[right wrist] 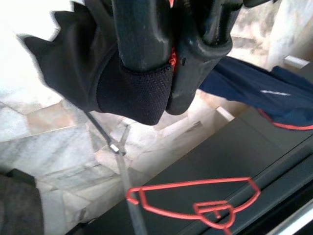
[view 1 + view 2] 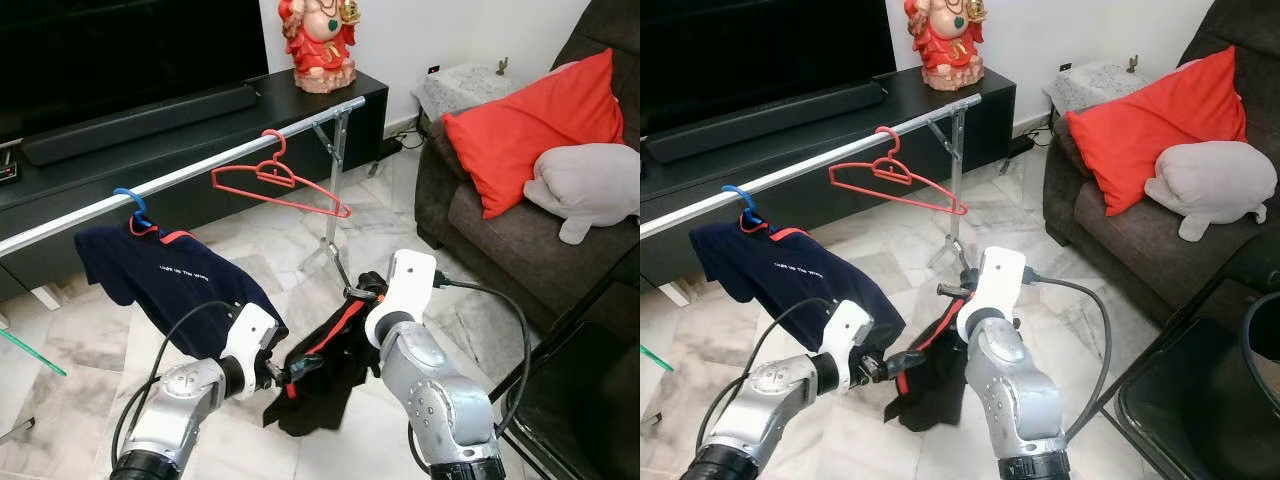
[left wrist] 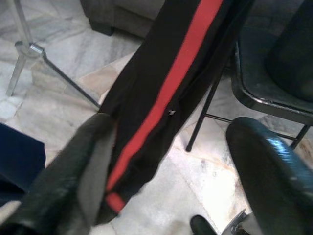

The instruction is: Hang hanger

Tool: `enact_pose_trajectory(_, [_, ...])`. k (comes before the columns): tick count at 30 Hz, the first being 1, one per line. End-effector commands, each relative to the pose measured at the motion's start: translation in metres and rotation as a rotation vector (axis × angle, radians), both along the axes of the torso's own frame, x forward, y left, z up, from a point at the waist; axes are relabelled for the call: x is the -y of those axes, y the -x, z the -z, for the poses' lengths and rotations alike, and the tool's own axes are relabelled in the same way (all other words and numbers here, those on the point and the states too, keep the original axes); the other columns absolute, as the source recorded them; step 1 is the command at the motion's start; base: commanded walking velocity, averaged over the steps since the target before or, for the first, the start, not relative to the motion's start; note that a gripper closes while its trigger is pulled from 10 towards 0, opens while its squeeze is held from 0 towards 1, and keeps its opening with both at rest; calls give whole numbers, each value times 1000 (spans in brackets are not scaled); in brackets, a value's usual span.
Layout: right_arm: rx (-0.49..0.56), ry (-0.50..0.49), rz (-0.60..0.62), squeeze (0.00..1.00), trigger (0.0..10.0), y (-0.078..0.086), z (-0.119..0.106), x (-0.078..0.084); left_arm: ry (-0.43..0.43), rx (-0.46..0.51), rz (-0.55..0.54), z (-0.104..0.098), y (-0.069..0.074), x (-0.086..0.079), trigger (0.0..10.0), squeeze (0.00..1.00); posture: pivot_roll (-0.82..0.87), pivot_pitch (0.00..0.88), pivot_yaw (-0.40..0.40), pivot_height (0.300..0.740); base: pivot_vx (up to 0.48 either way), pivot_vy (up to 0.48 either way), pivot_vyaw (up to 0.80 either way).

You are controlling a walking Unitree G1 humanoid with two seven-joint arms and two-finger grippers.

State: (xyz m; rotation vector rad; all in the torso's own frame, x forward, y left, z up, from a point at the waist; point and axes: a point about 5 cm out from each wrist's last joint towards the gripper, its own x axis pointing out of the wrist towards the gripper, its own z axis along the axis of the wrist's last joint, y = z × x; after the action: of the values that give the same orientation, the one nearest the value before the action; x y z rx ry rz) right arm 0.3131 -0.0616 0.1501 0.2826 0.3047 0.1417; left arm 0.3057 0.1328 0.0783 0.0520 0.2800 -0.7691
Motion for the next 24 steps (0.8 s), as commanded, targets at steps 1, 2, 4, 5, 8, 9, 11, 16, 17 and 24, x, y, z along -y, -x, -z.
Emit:
enact_pose_trajectory(1, [62, -160, -108, 0, 10000, 8, -36, -50, 18, 5, -34, 0, -4, -2, 10000, 1000, -90, 118, 68, 721, 0, 0, 0])
enact_pose_trajectory(2, [60, -166, -121, 0, 10000, 9, -37, -54, 21, 0, -41, 1, -6, -1, 10000, 1000, -89, 122, 66, 721, 0, 0, 0])
enact_pose_trajectory(4, [55, -175, -141, 0, 10000, 12, -39, -59, 38, -7, -46, 3, -7, 1, 10000, 180, -89, 122, 66, 721, 0, 0, 0])
enact_pose_trajectory(5, [55, -175, -141, 0, 10000, 12, -39, -59, 38, -7, -46, 3, -7, 1, 10000, 180, -89, 122, 66, 721, 0, 0, 0])
enact_pose_trajectory(8, [52, -187, -169, 0, 10000, 15, -43, -67, 67, -10, -57, 3, -10, 4, 10000, 0, -94, 131, 60, 721, 0, 0, 0])
enact_pose_trajectory(9, [51, -191, -178, 0, 10000, 16, -44, -69, 75, -15, -46, 4, -10, 6, 10000, 0, -94, 133, 59, 721, 0, 0, 0])
enact_pose_trajectory(11, [50, -193, -185, 0, 10000, 17, -44, -71, 85, -23, -41, 5, -10, 8, 10000, 0, -94, 133, 59, 721, 0, 0, 0])
enact_pose_trajectory(16, [44, -198, -227, 0, 10000, 20, -47, -83, 130, -55, 1, 7, -8, 11, 10000, 1000, -93, 140, 51, 721, 0, 0, 0])
enact_pose_trajectory(17, [44, -201, -236, 0, 10000, 21, -49, -86, 130, -55, 3, 7, -8, 10, 10000, 1000, -91, 141, 49, 721, 0, 0, 0])
enact_pose_trajectory(24, [39, -212, -261, 0, 10000, 24, -52, -96, 138, -44, -7, 8, -9, 11, 10000, 1000, -93, 142, 45, 721, 0, 0, 0])
